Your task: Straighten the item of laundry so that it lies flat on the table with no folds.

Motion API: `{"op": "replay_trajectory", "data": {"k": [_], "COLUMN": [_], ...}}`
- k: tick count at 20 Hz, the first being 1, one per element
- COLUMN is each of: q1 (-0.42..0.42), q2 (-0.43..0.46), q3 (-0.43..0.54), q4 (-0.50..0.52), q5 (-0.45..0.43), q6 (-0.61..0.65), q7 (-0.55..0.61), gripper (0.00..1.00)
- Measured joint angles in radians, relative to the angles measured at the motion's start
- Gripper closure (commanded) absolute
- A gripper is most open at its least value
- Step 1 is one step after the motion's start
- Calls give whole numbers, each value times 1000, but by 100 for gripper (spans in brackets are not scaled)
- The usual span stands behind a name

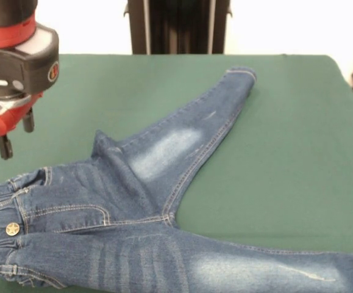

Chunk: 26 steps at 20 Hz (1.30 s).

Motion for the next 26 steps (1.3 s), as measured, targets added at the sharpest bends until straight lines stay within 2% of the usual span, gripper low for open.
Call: {"op": "replay_trajectory", "data": {"k": [9, 26], "q1": [0, -5], "q2": [47, 144], "q3": [0, 0], "q4": [-33, -160], "q5": [6, 18], "q6": [-7, -12], "q7": [0, 0], "gripper": [0, 0]}}
